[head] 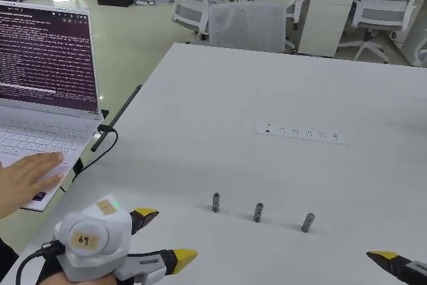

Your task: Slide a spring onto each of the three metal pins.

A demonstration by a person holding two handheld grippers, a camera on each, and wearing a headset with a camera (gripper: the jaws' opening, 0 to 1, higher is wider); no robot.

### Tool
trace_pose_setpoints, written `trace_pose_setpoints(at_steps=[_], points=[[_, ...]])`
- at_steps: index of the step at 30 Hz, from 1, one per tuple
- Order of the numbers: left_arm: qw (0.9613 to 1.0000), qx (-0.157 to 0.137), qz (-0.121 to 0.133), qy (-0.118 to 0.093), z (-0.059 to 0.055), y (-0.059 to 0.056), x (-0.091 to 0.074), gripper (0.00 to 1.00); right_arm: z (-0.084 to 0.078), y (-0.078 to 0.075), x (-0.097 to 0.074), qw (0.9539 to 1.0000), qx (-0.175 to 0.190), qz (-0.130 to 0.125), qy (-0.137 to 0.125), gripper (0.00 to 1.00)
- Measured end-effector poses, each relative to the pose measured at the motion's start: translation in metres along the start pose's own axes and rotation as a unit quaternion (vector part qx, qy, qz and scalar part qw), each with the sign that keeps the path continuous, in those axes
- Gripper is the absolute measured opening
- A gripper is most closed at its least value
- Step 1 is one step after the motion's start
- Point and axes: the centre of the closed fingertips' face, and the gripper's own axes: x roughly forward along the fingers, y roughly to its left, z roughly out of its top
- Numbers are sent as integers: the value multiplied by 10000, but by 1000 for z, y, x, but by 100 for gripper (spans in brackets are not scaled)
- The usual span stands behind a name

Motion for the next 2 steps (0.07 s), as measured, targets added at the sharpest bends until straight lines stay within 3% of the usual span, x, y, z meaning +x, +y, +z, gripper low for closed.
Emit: trace_pose_setpoints(at_steps=[2], points=[[10000, -6, -7, 8, -1, -1, 0, 59, -2, 1, 0, 10000, -8, 5, 30, 70]])
